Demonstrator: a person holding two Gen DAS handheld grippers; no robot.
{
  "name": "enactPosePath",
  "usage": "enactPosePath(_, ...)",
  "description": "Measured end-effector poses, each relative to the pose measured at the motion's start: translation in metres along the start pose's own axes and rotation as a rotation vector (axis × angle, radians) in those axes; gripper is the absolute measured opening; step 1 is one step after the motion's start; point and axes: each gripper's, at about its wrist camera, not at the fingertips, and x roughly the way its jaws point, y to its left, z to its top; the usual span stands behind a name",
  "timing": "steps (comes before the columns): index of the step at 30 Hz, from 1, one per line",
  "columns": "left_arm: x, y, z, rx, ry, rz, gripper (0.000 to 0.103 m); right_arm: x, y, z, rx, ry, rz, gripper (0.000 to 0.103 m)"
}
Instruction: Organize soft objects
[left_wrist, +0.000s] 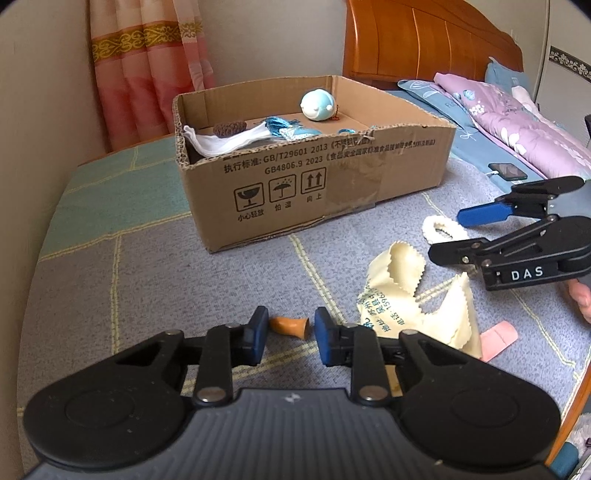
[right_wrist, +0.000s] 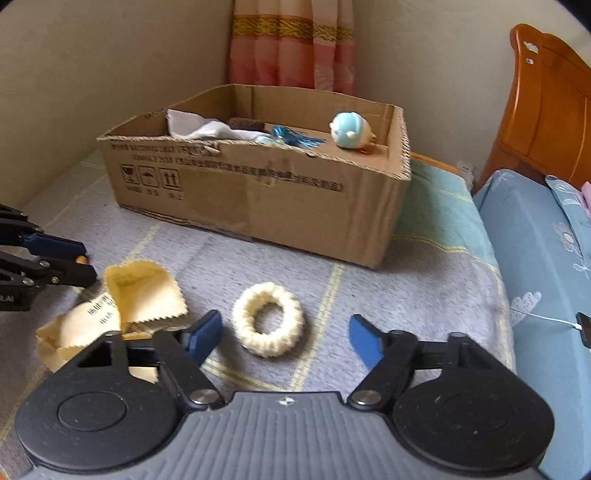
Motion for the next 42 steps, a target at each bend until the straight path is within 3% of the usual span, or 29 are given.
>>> enactPosePath(6,0.000,-0.001,0.002,-0.004,0.011,0.001,0.025,-0.001,0.006,0.003,-0.014,-0.003,0.026,0.047)
enactPosePath(10,0.001,-0.002,0.004,-0.007,0.019,-0.007,0.023,-0.001,0.010,0.007,-0.019,0.006,0.015,0.039)
enactPosePath(26,-0.021,-0.010,0.012,0.037,0.004,-0.009,0.021,-0.050,0.005,0.022,-0.086,-0.077,0.029,0.038)
enactPosePath(32,-0.028,-0.009,0.015,0.023,-0.012,-0.004,0.021,-0.070,-0.007,0.055,-0.106,-0.168,0.036,0.038)
enactPosePath(37,-0.031,-0.008,0.019,0.018,-0.023,-0.002,0.021,-0.053,-0.023,0.089,-0.098,-0.207,-0.005,0.038)
enactPosePath(39,-0.032,-0.007,0.021,0.017,-0.026,-0.001,0.021,-0.041,-0.030,0.103,-0.084,-0.209,-0.016,0.044)
enactPosePath(41,-0.033,-0.007,0.023,0.021,-0.029,0.001,0.021,-0.030,-0.035,0.111,-0.075,-0.226,-0.048,0.065)
enactPosePath(42,-0.033,-0.007,0.025,0.024,-0.031,0.004,0.021,-0.025,-0.037,0.114,-0.066,-0.226,-0.067,0.084)
